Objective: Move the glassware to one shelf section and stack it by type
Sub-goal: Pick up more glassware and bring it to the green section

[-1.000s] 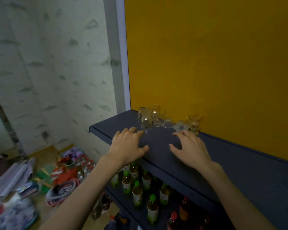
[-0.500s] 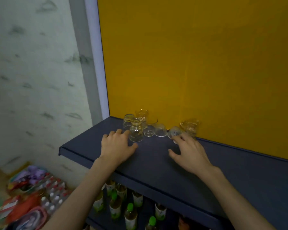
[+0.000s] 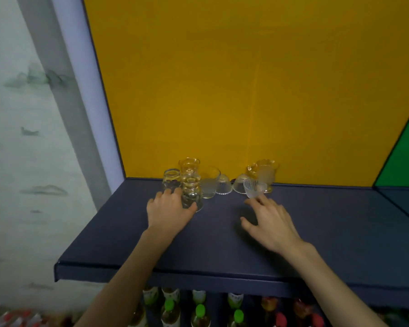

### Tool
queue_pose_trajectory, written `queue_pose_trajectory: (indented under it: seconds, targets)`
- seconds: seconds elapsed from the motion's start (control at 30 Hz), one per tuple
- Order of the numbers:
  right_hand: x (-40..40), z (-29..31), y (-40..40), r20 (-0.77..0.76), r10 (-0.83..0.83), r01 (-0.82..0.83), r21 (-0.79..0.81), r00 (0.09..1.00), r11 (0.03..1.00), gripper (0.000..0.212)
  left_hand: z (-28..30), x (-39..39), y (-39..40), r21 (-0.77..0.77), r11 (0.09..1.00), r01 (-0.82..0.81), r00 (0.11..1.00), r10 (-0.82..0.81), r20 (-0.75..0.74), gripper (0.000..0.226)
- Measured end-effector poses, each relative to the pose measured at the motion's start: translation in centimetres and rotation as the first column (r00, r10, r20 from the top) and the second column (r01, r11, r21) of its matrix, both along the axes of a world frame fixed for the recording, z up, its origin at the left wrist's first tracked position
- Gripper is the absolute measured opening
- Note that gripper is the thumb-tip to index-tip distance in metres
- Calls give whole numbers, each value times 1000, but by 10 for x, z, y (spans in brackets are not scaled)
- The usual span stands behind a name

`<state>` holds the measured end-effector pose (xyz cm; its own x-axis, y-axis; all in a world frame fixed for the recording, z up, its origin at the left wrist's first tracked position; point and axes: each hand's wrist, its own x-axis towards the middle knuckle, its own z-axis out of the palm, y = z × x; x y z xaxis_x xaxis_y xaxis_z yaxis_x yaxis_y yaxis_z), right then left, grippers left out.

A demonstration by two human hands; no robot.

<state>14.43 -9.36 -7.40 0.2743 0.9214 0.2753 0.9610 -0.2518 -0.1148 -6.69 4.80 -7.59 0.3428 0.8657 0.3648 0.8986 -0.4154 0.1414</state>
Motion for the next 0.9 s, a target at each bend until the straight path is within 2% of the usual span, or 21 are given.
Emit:
queue_pose_trajectory:
  seconds: [0.2, 0.47, 0.67, 0.77, 0.9]
  targets:
    - [0, -11, -8, 4, -104, 104, -17, 995, 994, 52, -8, 8, 14, -10, 998, 59, 987, -57, 147, 63]
    - [11, -15, -1, -12, -147, 147, -7, 989, 989, 48, -7, 19, 27, -86, 995, 57, 991, -45, 130, 69]
    - [25, -20, 7, -49, -165, 168, 56, 985, 984, 45, -6, 18, 25, -131, 988, 80, 972, -47, 231, 66]
    - [31, -19, 15, -93, -193, 203, 110, 977, 973, 50, -7, 14, 21, -152, 981, 118, 957, -72, 281, 64]
    - [34, -19, 30, -146, -220, 235, 102, 965, 967, 69, -9, 10, 23, -206, 964, 166, 930, -83, 358, 64]
